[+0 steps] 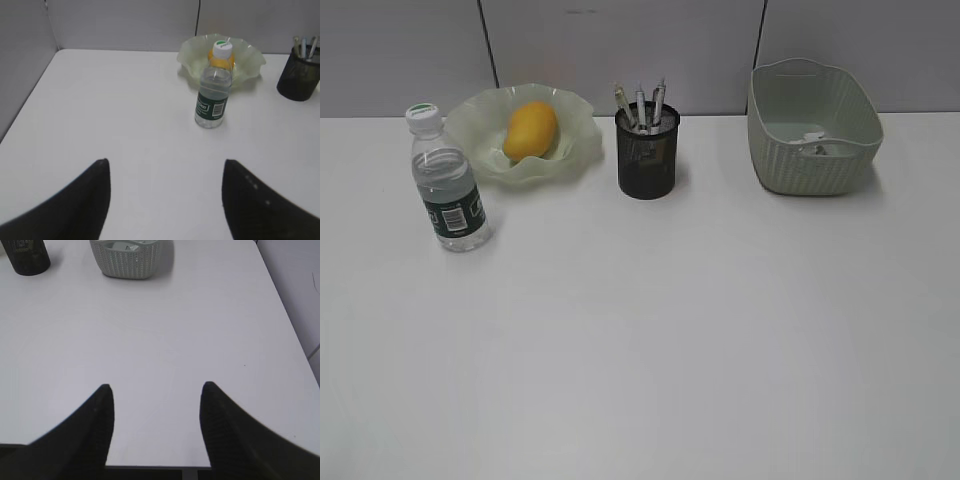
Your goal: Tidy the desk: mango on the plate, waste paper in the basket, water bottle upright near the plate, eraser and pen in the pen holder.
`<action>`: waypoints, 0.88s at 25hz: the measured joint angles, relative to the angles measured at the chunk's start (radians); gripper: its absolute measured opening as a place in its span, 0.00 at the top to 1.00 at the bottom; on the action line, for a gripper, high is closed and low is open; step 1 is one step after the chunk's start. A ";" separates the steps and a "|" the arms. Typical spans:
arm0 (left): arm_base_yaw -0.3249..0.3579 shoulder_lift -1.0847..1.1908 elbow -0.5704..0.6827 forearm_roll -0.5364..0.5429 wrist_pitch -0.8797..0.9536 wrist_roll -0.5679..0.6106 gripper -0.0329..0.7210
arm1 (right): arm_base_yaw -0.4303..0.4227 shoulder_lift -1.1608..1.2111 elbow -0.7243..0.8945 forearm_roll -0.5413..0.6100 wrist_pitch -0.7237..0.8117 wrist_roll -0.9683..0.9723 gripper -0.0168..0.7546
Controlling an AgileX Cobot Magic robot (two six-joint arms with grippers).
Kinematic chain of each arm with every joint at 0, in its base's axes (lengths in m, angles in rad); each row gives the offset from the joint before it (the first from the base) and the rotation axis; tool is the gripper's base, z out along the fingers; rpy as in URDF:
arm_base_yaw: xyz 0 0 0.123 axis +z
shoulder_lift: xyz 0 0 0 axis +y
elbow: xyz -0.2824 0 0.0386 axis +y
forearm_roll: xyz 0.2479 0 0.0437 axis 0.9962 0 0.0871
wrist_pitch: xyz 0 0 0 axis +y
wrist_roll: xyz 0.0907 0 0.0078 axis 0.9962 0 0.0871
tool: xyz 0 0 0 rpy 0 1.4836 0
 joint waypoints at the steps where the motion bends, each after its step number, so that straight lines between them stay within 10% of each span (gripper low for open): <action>1: 0.000 -0.022 0.000 0.001 0.000 0.000 0.26 | 0.000 0.000 0.000 0.000 0.000 0.000 0.41; 22: 0.037 -0.059 0.026 -0.053 0.126 0.086 0.41 | 0.000 0.000 0.000 0.000 0.000 0.000 0.41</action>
